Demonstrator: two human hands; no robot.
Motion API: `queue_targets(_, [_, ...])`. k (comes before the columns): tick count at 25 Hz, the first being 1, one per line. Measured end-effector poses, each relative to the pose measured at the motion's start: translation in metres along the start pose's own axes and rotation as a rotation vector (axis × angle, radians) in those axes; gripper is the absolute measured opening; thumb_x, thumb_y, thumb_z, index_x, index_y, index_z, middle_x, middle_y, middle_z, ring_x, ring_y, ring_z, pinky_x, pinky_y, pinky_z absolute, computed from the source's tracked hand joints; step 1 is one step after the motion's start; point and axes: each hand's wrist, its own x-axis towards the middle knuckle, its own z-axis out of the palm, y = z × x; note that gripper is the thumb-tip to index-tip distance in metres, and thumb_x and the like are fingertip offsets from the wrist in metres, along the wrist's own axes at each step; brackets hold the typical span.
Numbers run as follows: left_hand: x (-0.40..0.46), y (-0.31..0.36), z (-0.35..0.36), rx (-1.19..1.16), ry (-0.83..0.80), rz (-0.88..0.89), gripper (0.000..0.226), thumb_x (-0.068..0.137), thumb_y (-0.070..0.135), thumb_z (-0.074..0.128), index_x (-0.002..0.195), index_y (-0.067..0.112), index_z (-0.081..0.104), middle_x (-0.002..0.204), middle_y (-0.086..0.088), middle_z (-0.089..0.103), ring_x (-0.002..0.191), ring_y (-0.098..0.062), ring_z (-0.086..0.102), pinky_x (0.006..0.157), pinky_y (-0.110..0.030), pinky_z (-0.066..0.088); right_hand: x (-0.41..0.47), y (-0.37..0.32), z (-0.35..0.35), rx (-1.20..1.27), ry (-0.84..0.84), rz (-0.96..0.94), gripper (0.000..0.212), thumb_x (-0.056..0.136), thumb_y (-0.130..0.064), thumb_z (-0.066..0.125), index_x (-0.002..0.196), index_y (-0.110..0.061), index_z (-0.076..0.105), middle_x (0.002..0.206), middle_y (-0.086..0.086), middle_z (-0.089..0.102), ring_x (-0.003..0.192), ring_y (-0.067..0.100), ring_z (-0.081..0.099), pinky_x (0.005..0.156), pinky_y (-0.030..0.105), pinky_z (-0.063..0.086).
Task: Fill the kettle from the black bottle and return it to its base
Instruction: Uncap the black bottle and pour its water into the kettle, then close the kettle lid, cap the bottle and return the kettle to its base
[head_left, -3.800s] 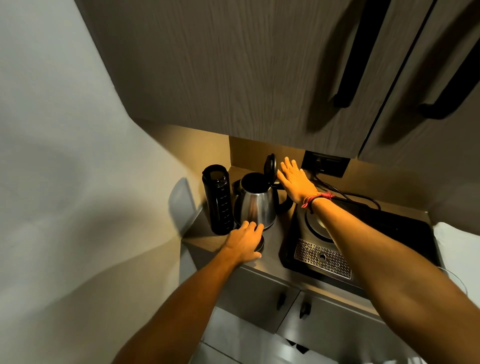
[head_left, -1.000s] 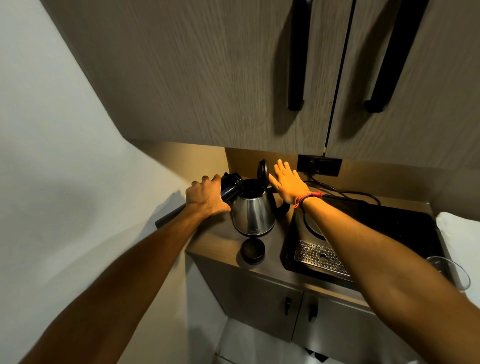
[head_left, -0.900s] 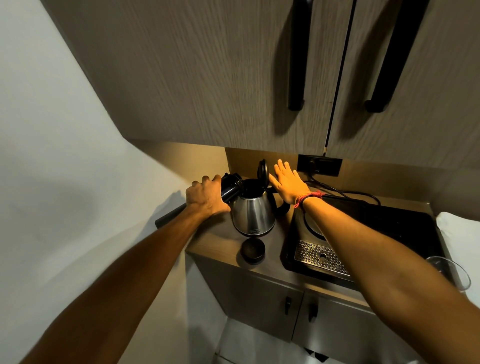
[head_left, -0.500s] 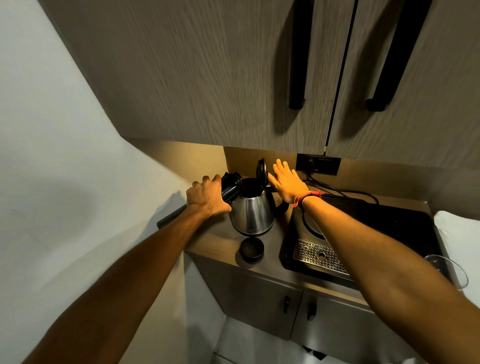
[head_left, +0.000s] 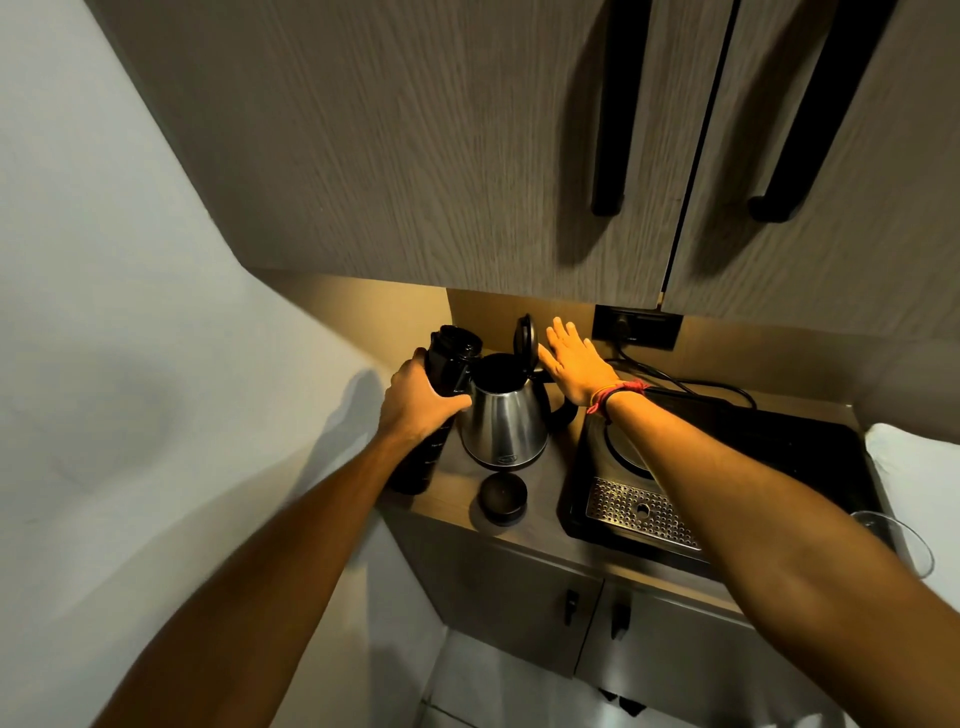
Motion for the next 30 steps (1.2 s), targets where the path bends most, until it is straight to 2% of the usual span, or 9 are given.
queue_targets(4, [-0.014,-0.021,0.01,-0.267,0.116,-0.11,0.078,0.059,0.024,0.091,0.128,0.022,0.056,0.116,-0.003,0.069,0.106,-0.024,0.065,0.086,-0.032,0.052,0.0,-0.001,0.0,0.015,0.022,-0.012,0.055,0.105,-0.031,0.023,0.152,-0.005,0.013,0.163,0.014,0.002,0.151,0.031,0.001,0.12,0.052,0.013])
queue_targets(7, [-0.02,-0.033,0.019,-0.371,0.159,-0.176,0.082,0.059,0.021,0.093,0.132,0.021,0.057,0.121,-0.004,0.069,0.112,-0.024,0.063,0.097,-0.04,0.052,-0.001,-0.002,0.0,0.031,0.017,-0.01,0.055,0.104,-0.031,0.021,0.153,-0.007,0.012,0.164,0.012,0.001,0.151,0.029,0.001,0.121,0.051,0.011])
queue_targets(12, [-0.019,-0.041,0.016,-0.4,0.102,-0.194,0.084,0.059,0.022,0.094,0.133,0.019,0.054,0.121,-0.005,0.068,0.113,-0.027,0.063,0.097,-0.041,0.052,-0.001,-0.009,-0.001,0.117,0.004,-0.029,0.056,0.105,-0.034,0.02,0.154,-0.01,0.008,0.164,0.009,-0.002,0.151,0.026,-0.003,0.122,0.048,0.005])
queue_targets(16, [-0.018,-0.03,0.005,-0.401,0.104,-0.099,0.098,0.056,0.04,0.095,0.137,0.018,0.044,0.13,-0.005,0.06,0.121,-0.026,0.057,0.101,-0.04,0.049,-0.001,-0.022,-0.002,0.137,0.028,-0.087,0.055,0.104,-0.037,0.022,0.151,-0.007,0.02,0.162,0.013,0.013,0.15,0.031,0.011,0.12,0.05,0.011])
queue_targets(20, [-0.014,-0.007,-0.011,-0.221,0.326,0.037,0.107,0.063,0.062,0.083,0.146,0.015,0.034,0.147,-0.007,0.041,0.136,-0.024,0.038,0.109,-0.042,0.04,0.002,-0.036,0.002,0.077,0.047,-0.115,0.053,0.103,-0.039,0.027,0.146,-0.007,0.03,0.157,0.015,0.026,0.144,0.034,0.025,0.116,0.049,0.022])
queue_targets(23, [-0.017,0.008,-0.014,0.16,0.5,0.315,0.075,0.087,0.051,0.064,0.145,0.012,0.038,0.148,-0.012,0.043,0.137,-0.026,0.039,0.112,-0.047,0.038,0.003,-0.044,0.011,-0.035,-0.011,-0.122,0.06,0.102,-0.043,0.029,0.15,-0.008,0.023,0.161,0.013,0.018,0.147,0.033,0.019,0.119,0.048,0.019])
queue_targets(25, [-0.022,0.017,0.002,0.419,0.365,0.604,0.066,0.093,0.029,0.059,0.149,0.007,0.033,0.153,-0.015,0.04,0.142,-0.028,0.035,0.117,-0.048,0.032,0.003,-0.047,0.018,-0.105,-0.026,-0.126,0.063,0.102,-0.045,0.027,0.153,-0.01,0.016,0.163,0.011,0.012,0.15,0.029,0.011,0.123,0.048,0.012])
queue_targets(26, [-0.027,0.022,0.016,0.444,0.233,0.628,0.067,0.093,0.02,0.058,0.151,0.006,0.028,0.156,-0.015,0.035,0.145,-0.028,0.031,0.118,-0.046,0.031,0.002,-0.046,0.019,-0.108,-0.016,-0.132,0.063,0.102,-0.045,0.025,0.153,-0.01,0.014,0.163,0.009,0.011,0.151,0.027,0.009,0.123,0.048,0.01])
queue_targets(30, [-0.034,0.034,0.063,0.389,-0.141,0.284,0.081,0.094,0.012,0.054,0.156,0.003,0.004,0.166,-0.016,0.002,0.153,-0.028,0.001,0.123,-0.041,0.011,-0.007,-0.036,0.023,-0.109,0.045,-0.181,0.059,0.104,-0.041,0.021,0.154,-0.013,0.01,0.164,0.006,0.005,0.152,0.022,0.002,0.125,0.045,0.005])
